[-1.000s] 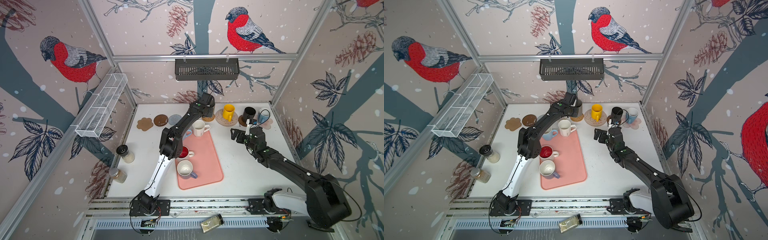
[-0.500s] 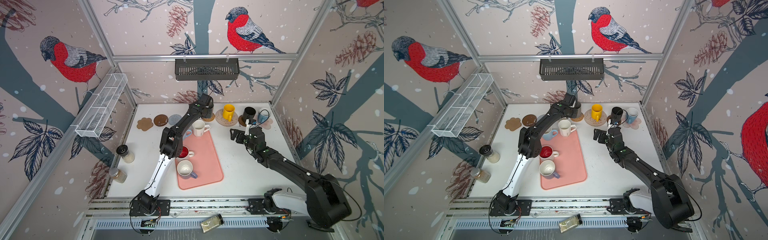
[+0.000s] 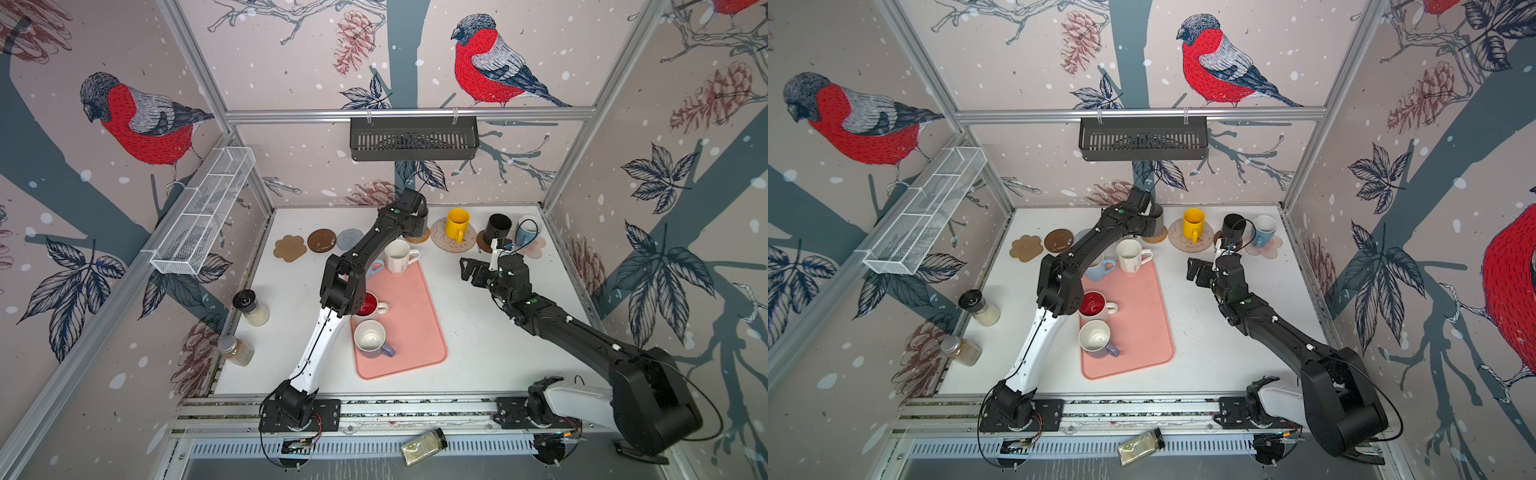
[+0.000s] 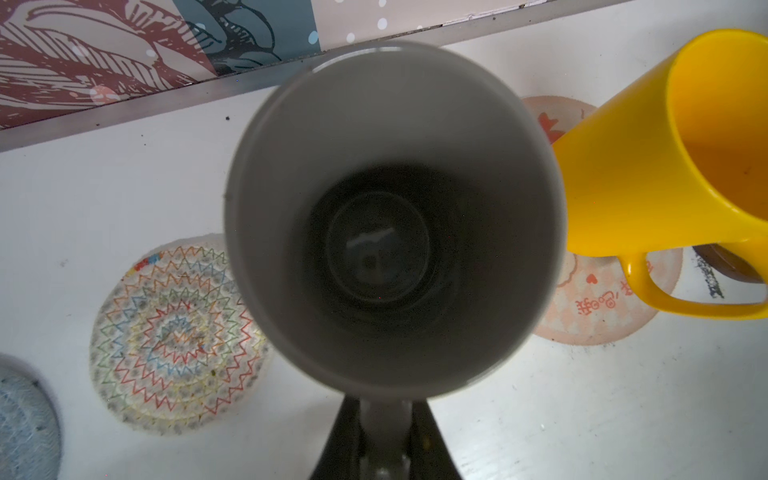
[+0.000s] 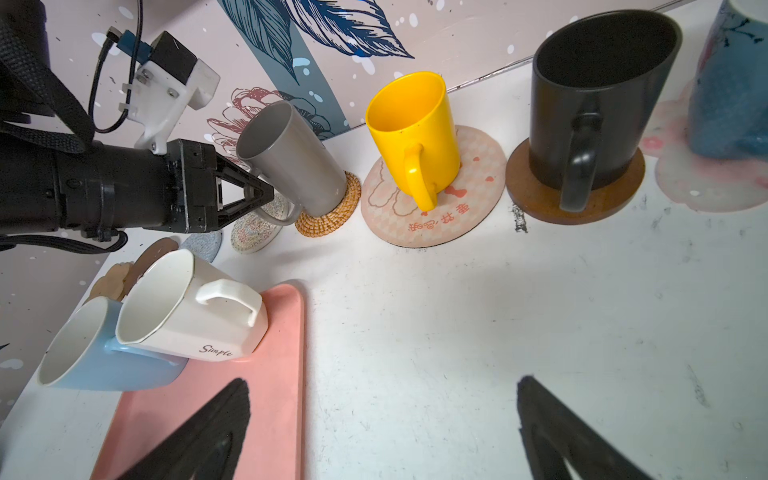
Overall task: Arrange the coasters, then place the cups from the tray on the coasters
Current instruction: 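Lower the grey mug onto the rattan coaster and open the left gripper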
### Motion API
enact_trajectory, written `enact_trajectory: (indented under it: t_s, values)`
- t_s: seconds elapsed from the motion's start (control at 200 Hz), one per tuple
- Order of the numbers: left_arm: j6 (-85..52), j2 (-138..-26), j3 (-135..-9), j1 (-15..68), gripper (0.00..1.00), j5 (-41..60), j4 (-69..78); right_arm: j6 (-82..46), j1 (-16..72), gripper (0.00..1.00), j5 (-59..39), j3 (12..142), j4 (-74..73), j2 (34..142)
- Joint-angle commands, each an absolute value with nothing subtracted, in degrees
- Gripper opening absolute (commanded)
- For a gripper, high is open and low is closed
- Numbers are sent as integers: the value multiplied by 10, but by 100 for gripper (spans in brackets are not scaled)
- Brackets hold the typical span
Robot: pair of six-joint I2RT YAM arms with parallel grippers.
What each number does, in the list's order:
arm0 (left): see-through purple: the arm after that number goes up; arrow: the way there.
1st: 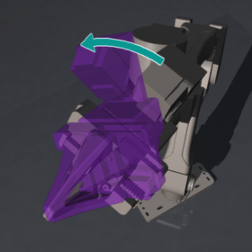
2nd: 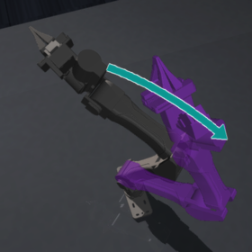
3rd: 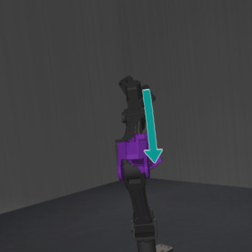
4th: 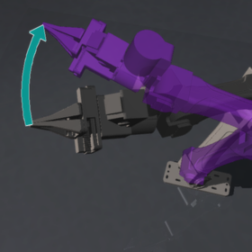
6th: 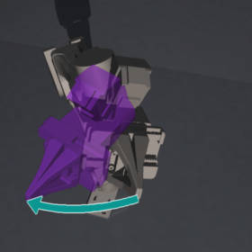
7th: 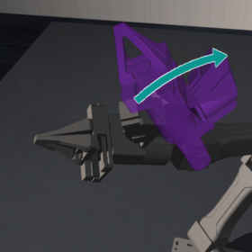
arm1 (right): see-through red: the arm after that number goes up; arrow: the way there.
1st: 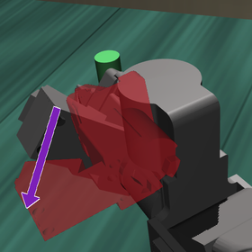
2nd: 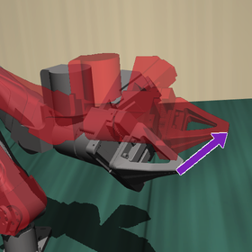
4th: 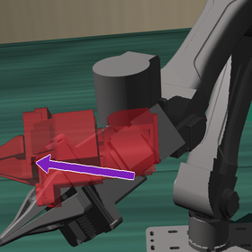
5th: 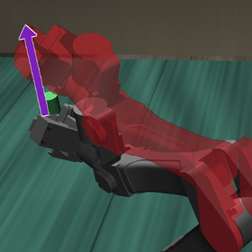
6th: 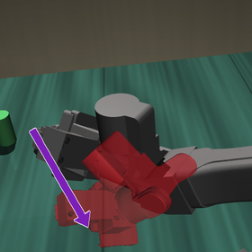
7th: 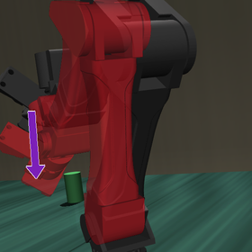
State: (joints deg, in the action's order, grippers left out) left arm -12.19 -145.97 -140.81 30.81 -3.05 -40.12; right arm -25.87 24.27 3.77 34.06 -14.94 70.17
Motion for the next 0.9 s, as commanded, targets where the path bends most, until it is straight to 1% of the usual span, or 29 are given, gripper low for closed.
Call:
enact_trajectory:
  t_s: [0.0,0.105,0.14,0.23,0.31,0.405,0.46,0.625,0.695,0.75,0.77,0.785,0.795,0.895]
  values:
    - [-128,-1456,-1412,306,0,-27,-346,-264,243,100,36,343,-168,703]
    - [-126,-1459,-1412,305,0,-25,-346,-264,244,99,37,343,-168,702]
    - [-126,-1459,-1412,305,6,-23,-346,-263,244,99,37,342,-168,702]
    - [-126,-1459,-1410,306,19,-20,-346,-263,244,99,38,343,-167,702]
    - [-125,-1456,-1407,306,36,-21,-348,-263,244,99,38,343,-167,702]
    - [-123,-1446,-1391,305,52,-24,-345,-263,244,100,38,342,-167,701]
    - [-120,-1438,-1379,306,57,-26,-341,-263,244,99,38,343,-168,702]
    - [-114,-1422,-1360,306,66,-27,-340,-263,244,100,37,344,-168,702]
    - [-114,-1415,-1357,305,73,-28,-342,-261,244,100,38,343,-166,701]
    - [-118,-1406,-1352,306,83,-31,-342,-257,244,100,36,344,-165,698]
    - [-119,-1401,-1348,306,88,-32,-341,-255,245,100,37,344,-164,696]
    - [-119,-1397,-1345,306,96,-33,-340,-253,244,99,36,343,-165,695]
    - [-119,-1395,-1343,306,97,-33,-339,-252,244,100,35,343,-165,693]
    - [-124,-1358,-1310,307,98,-41,-324,-241,244,100,32,340,-168,680]
